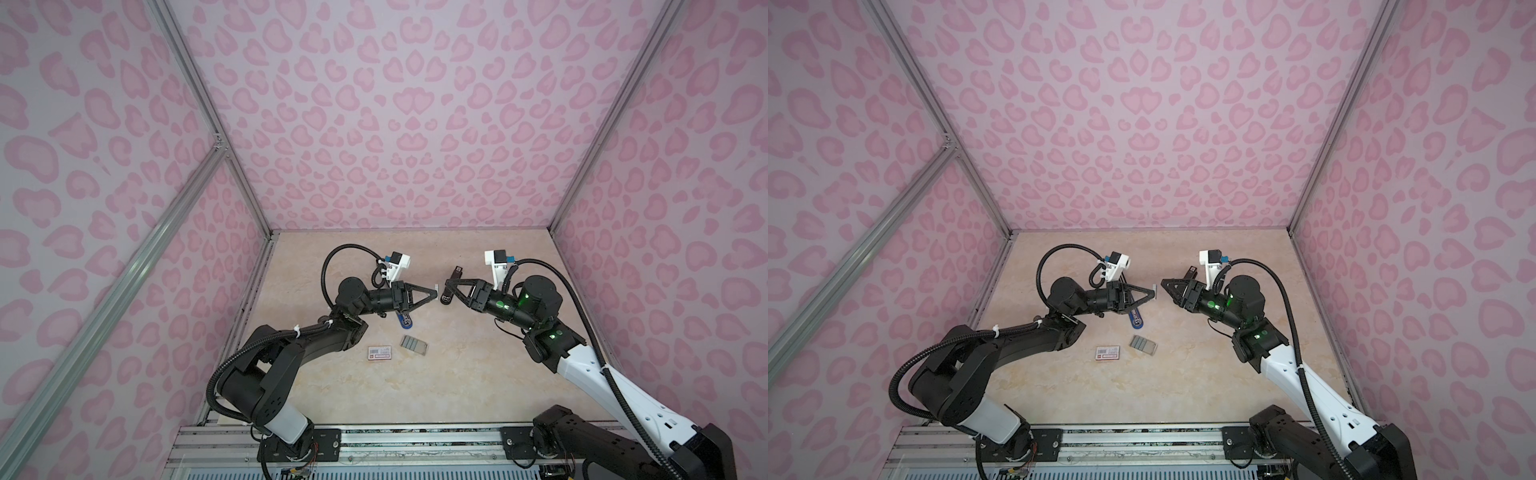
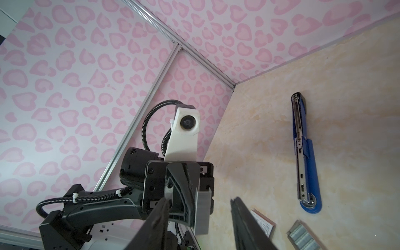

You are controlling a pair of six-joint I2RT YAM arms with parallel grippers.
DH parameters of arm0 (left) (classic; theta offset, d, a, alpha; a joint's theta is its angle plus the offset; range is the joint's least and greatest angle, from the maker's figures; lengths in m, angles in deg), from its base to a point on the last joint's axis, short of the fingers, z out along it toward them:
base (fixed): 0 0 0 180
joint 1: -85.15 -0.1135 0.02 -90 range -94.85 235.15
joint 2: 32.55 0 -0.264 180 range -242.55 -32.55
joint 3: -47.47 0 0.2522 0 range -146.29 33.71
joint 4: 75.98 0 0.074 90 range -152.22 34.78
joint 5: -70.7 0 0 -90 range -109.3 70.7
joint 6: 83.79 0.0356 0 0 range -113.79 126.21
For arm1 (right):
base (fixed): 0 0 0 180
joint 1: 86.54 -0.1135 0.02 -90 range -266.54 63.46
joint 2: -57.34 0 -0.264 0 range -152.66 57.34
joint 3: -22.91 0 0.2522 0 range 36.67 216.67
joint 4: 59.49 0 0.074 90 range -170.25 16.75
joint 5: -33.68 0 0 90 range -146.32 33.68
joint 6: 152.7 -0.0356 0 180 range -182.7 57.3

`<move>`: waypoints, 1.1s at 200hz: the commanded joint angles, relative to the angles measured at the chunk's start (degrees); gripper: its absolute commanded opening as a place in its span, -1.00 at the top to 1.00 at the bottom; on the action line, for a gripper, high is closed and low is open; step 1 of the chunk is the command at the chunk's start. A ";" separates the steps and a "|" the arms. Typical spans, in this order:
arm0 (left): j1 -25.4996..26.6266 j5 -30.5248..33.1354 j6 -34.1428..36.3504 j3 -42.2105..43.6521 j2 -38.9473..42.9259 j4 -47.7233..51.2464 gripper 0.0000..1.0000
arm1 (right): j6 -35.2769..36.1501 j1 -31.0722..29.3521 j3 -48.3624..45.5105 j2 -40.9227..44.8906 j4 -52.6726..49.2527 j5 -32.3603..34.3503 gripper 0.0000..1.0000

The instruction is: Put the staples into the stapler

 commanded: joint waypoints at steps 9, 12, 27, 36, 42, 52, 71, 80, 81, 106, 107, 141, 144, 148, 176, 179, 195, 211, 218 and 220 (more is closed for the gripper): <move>0.30 -1.30 -0.26 -0.24 -0.25 -3.78 0.93 | 2.06 -0.06 0.43 -0.77 -0.56 -2.47 0.00; 0.33 -1.31 -0.22 -0.31 -0.25 -3.82 0.93 | 2.00 -0.12 0.44 -0.86 -0.39 -2.64 0.00; 0.47 -1.48 -0.43 -0.41 -0.39 -3.89 0.93 | 1.64 -0.11 0.52 -1.53 0.75 -3.57 0.00; 0.55 -1.49 -0.50 -0.42 -0.42 -4.15 0.93 | 1.38 -0.05 0.56 -1.83 1.52 -3.98 0.02; 0.56 -1.57 -0.63 -0.49 -0.41 -4.22 0.94 | 1.21 -0.09 0.54 -2.06 1.92 -4.28 0.03; 0.56 -1.66 -0.78 -0.55 -0.54 -4.42 0.94 | 0.80 -0.12 0.50 -2.36 2.63 -4.84 0.04; 0.63 -1.84 -0.96 -0.59 -0.49 -4.65 0.94 | -0.24 -0.28 0.07 -2.81 5.10 -5.87 0.06; 0.56 -1.84 -1.05 -0.53 -0.47 -4.77 0.93 | -0.50 -0.38 0.15 -2.99 5.57 -6.22 0.08; 0.56 -1.80 -1.05 -0.56 -0.47 -4.74 0.93 | -0.49 -0.38 0.16 -3.04 5.60 -6.25 0.08; 0.64 -1.84 -1.31 -0.59 -0.45 -4.99 0.94 | -0.31 -0.74 0.18 -3.65 5.54 -6.60 0.09; 0.65 -1.84 -1.31 -0.59 -0.43 -5.07 0.93 | -0.31 -0.74 0.21 -3.68 5.63 -6.62 0.09; 0.65 -1.93 -1.54 -0.49 -0.35 -5.55 0.93 | -0.31 -0.78 -0.26 -3.88 5.89 -6.54 0.12; 0.65 -1.93 -1.57 -0.43 -0.32 -5.58 0.93 | -0.39 -0.78 -0.26 -3.92 5.94 -6.54 0.11; 0.65 -1.99 -1.54 -0.42 -0.36 -5.59 0.93 | -0.40 -0.78 -0.26 -3.96 5.98 -6.54 0.12; 0.71 -2.02 -1.58 -0.34 -0.26 -5.64 0.93 | -0.65 -0.80 -0.47 -4.22 6.53 -6.71 0.16; 0.68 -2.02 -1.57 -0.37 -0.29 -5.65 0.93 | -0.66 -0.78 -0.52 -4.23 6.51 -6.71 0.16; 0.73 -2.02 -1.57 -0.24 -0.22 -5.75 0.93 | -0.79 -0.86 -0.63 -4.38 6.47 -6.54 0.16; 0.73 -2.02 -1.53 -0.16 -0.15 -5.72 0.93 | -1.23 -0.92 -1.11 -4.32 7.35 -6.63 0.17; 0.74 -2.09 -1.58 -0.12 -0.14 -5.80 0.94 | -1.43 -0.87 -1.20 -4.32 7.62 -6.63 0.17; 0.74 -2.08 -1.58 -0.08 -0.10 -5.81 0.93 | -1.44 -0.95 -1.23 -4.32 7.69 -6.63 0.18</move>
